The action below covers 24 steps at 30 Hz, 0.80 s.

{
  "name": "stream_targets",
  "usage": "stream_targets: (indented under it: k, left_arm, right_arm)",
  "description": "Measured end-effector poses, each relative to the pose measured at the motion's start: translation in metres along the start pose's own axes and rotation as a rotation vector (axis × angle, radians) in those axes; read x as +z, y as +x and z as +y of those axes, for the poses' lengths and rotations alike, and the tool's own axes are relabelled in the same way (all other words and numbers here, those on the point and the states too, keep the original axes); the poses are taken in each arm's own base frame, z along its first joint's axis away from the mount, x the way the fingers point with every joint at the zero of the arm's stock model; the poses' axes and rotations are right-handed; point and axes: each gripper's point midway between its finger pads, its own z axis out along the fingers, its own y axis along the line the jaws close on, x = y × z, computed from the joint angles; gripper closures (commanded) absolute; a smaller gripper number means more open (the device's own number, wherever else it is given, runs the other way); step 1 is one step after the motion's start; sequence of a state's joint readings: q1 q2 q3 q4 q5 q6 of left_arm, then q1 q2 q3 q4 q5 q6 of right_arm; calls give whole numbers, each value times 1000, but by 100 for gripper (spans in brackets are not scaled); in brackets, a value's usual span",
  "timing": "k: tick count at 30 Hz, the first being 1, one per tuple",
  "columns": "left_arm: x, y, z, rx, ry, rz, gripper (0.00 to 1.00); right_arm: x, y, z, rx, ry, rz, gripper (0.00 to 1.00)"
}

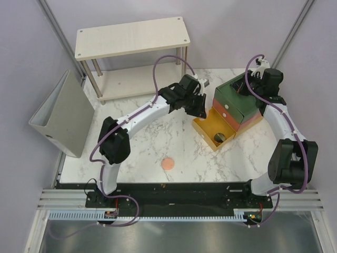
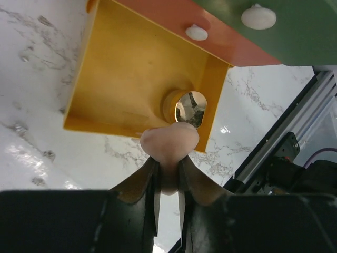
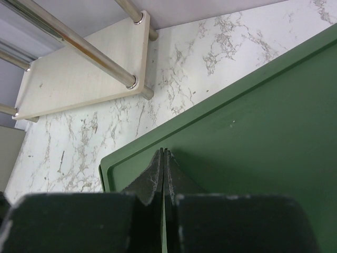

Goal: Organize the makeup

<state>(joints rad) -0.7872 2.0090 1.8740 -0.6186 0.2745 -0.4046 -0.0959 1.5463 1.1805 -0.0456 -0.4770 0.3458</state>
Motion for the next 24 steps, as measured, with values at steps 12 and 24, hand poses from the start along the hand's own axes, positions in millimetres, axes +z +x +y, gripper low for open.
stream_targets:
  k: [12,24]
  left_arm:
    - [52,47,-1,-41,8,157,31]
    - [13,35,13,-43,-61,79,27]
  right_arm:
    - [0,0,0,0,1,0,100]
    - [0,0,0,0,1,-1,100]
